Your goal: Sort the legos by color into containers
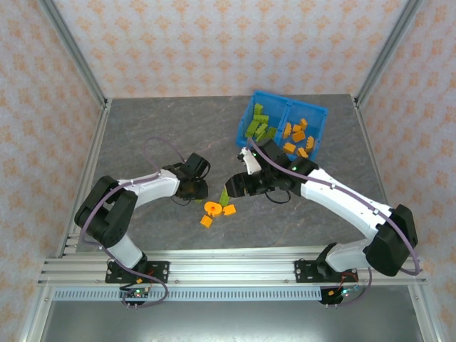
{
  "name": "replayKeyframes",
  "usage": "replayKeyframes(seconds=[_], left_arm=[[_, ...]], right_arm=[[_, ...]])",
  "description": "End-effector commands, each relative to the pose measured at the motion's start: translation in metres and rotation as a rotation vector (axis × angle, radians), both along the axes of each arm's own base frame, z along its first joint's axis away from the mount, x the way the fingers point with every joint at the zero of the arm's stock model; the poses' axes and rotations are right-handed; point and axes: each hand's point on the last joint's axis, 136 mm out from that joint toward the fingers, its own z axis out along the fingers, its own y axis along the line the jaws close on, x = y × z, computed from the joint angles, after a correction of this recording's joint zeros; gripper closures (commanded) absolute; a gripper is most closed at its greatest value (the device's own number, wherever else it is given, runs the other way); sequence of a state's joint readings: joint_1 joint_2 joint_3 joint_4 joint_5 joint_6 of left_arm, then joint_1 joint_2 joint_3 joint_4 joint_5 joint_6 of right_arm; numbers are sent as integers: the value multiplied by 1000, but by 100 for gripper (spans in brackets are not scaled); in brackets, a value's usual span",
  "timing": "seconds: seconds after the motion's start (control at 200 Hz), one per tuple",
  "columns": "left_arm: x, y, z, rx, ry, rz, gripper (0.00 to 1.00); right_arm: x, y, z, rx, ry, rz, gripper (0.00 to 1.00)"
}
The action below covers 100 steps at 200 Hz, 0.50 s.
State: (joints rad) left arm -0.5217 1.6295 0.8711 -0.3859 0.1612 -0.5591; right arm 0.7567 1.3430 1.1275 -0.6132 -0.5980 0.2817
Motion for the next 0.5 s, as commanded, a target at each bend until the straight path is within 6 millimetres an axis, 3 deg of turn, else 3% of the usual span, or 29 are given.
replayKeyframes(seconds=[0.0,0.115,0.225,0.245,0.35,0.495], left_arm=[[6,-15,35,-41,-70,-24,73],[28,-41,95,-76,-226,-71,74],[64,-68,150,-89,-393,-111,79],[72,-74,159,-94,-422,-116,80],[115,-101,188,-111,-536,-126,81],[171,-141,204,-122,-631,-165,81]], right_arm=[[8,-8,16,6,-61,-66,34],[16,-17,30,23,-134,-132,32],[30,-32,39,10,-218,-238,29],[31,-38,48,21,-250,-262,29],[37,-60,56,6,-322,-368,26],[34,-83,61,-10,-368,-444,24]])
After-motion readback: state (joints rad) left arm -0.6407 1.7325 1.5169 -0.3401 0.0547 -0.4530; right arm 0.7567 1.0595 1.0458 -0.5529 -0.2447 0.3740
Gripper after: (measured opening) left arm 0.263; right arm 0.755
